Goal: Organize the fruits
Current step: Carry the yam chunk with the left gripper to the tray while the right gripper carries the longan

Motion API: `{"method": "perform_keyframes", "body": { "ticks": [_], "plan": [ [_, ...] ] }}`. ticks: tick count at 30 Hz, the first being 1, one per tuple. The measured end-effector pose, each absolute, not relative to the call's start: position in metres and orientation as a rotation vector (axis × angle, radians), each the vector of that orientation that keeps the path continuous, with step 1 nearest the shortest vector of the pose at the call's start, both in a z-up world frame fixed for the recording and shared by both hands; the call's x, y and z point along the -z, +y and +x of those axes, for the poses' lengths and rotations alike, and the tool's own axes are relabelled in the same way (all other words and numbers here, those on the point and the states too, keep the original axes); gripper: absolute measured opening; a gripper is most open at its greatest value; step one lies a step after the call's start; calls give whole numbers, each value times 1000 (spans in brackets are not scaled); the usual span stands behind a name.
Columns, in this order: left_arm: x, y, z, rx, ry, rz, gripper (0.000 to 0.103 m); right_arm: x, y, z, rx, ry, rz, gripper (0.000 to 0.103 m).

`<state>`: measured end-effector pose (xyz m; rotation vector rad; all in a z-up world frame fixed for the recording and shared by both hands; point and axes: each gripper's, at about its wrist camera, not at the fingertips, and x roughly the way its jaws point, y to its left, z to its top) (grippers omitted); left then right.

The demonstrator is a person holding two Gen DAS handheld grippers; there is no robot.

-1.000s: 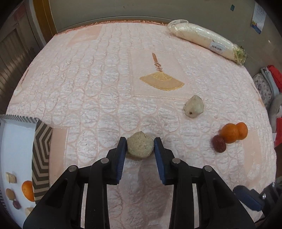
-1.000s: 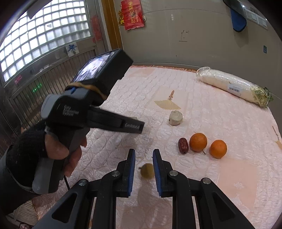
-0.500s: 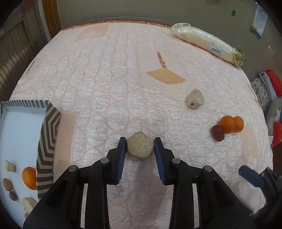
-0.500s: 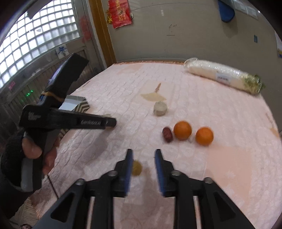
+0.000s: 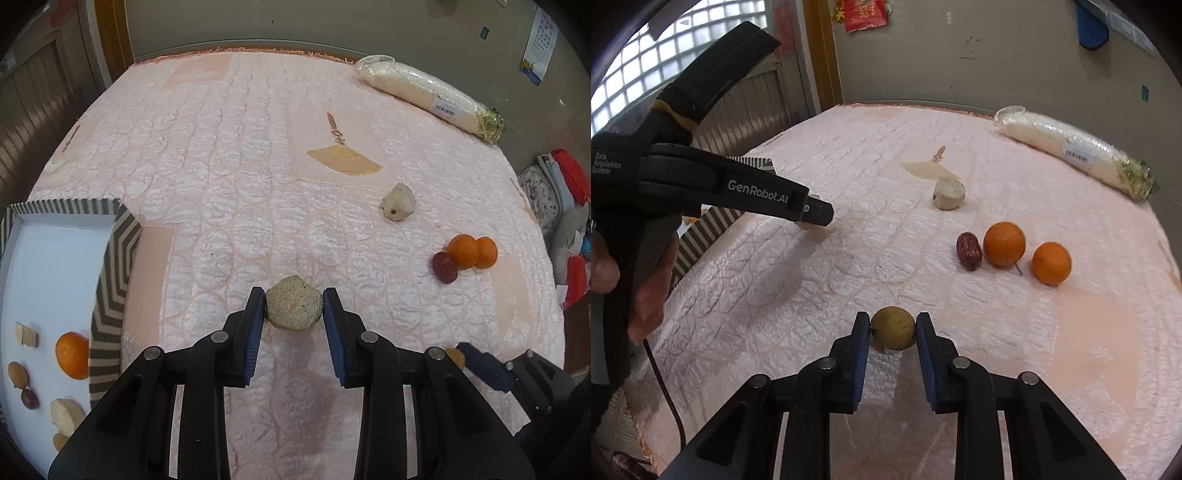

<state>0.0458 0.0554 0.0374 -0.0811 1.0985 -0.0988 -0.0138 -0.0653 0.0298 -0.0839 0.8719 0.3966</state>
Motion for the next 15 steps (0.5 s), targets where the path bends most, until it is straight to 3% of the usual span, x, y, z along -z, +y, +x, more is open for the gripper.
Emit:
{"method": "perform_keyframes", "body": {
  "ticks": [15],
  "plan": [
    [-71,87,2,74,1026,-76,31,-72,-17,-19,-465,773,-77,24]
  ]
}}
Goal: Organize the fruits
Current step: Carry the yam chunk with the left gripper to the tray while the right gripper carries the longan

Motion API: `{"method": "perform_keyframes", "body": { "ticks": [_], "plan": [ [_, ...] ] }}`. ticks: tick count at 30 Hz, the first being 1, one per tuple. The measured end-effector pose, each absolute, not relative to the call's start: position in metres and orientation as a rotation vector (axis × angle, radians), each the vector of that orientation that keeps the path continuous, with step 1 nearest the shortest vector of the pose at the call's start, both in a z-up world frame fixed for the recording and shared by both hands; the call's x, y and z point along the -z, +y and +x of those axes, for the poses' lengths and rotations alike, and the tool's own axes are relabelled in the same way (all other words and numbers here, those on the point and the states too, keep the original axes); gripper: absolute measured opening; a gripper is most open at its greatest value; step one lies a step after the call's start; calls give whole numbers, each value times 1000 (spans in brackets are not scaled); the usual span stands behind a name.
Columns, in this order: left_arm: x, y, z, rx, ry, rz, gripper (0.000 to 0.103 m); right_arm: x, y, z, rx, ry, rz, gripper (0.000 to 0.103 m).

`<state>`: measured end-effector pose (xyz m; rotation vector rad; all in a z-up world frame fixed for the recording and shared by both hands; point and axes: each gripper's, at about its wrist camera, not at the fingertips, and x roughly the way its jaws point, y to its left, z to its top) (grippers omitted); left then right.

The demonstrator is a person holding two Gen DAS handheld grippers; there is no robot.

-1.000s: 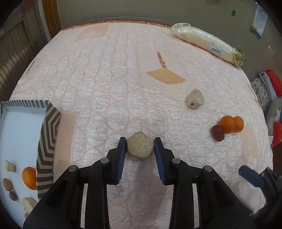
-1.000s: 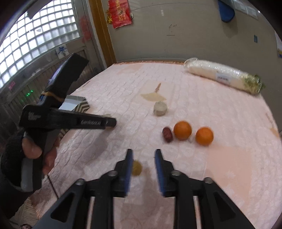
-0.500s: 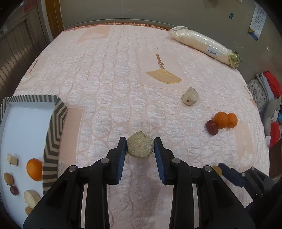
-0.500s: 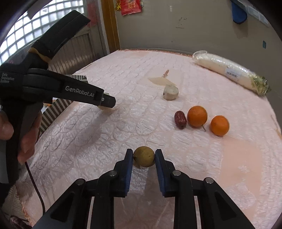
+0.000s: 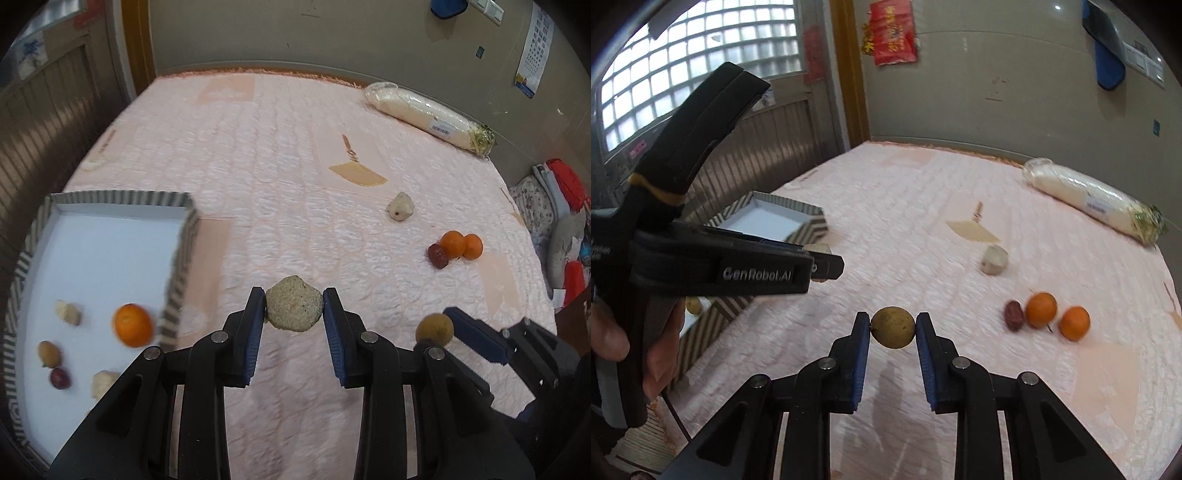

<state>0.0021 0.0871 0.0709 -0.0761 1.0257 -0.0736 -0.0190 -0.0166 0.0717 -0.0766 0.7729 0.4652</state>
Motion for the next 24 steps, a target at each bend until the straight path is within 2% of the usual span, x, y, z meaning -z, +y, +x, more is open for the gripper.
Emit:
{"method": "perform_keyframes", "body": {
  "ticks": [24],
  "plan": [
    [-88,200,-49,-78,958,-159,31,-95,99,-22,-641,729,-146,24]
  ]
}}
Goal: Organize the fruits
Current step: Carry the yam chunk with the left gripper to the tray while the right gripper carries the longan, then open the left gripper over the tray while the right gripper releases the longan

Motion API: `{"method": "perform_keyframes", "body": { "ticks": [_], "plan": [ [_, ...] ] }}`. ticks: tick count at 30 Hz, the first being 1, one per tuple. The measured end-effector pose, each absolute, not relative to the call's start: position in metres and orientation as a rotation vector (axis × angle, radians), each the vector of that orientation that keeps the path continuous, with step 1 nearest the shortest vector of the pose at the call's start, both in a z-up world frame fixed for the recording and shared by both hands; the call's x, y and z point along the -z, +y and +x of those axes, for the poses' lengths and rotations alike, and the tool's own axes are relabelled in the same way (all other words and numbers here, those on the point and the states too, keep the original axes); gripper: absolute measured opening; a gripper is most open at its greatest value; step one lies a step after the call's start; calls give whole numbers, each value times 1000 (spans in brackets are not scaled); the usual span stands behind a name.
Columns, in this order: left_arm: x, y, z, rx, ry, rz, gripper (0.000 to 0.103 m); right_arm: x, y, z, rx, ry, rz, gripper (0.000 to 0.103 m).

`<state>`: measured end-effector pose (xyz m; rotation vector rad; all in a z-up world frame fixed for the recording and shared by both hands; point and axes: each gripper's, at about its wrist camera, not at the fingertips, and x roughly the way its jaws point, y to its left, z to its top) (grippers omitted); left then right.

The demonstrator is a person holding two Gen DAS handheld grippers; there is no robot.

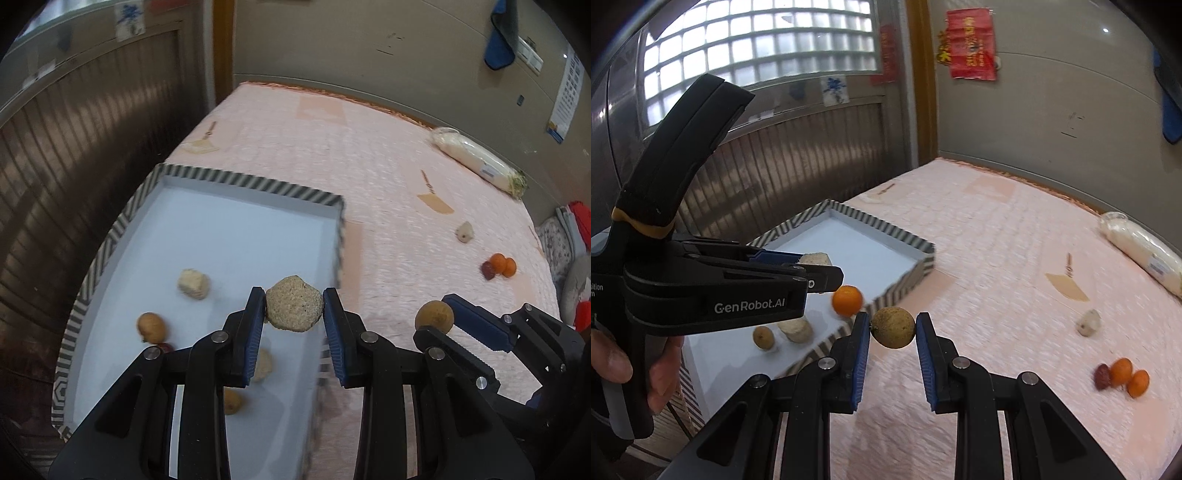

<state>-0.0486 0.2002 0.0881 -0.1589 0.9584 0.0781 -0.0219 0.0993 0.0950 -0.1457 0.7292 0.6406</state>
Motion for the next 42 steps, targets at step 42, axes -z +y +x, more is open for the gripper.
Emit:
{"method": "perform_keyframes", "body": {
  "ticks": [42],
  "plan": [
    [-49,285,-37,-202,1044,-277,31,-35,214,11,-782,875,-175,25]
  ]
}}
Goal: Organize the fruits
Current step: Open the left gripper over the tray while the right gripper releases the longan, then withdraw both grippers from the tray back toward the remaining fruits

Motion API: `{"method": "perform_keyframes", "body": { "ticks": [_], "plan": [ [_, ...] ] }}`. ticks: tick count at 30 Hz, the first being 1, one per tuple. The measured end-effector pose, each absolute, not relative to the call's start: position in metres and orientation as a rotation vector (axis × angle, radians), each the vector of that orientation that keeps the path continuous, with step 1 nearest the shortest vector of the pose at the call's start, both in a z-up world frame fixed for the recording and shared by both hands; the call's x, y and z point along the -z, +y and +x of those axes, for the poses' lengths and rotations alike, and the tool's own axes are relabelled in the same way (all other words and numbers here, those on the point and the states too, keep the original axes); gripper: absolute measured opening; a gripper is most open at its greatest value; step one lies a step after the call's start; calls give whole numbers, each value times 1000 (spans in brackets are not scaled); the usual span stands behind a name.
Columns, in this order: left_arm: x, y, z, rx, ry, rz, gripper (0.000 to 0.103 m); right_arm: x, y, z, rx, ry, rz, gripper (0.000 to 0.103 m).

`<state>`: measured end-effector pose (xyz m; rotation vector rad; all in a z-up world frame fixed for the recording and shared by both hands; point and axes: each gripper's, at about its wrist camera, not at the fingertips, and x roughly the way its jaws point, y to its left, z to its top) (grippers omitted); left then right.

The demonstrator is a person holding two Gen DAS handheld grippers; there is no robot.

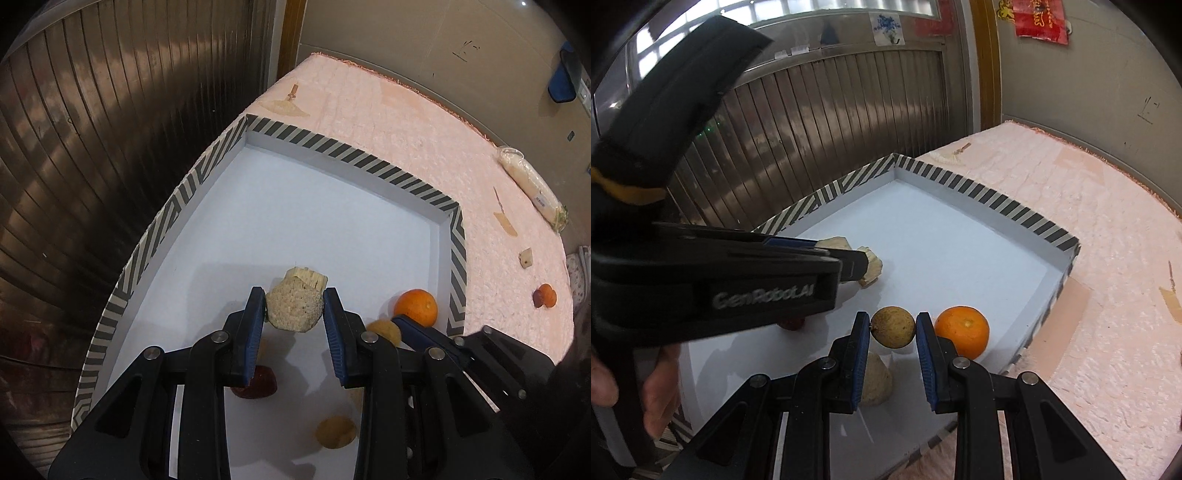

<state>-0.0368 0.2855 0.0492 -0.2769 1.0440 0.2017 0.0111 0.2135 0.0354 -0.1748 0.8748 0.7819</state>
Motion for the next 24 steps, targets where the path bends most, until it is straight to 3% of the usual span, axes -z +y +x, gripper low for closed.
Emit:
{"method": "perform_keyframes", "body": {
  "ticks": [14,21,24],
  "plan": [
    [-47,284,-42,-229,1062,-316,32,-40,202,7,-814,873,-114,29],
    [-57,275,-51,-240,1017,-294,44,-56,182,-3,-789,833,-71,33],
    [-63,268,-54,-243,995,-281,45,-64,169,-6,-771,814,-56,34]
  ]
}}
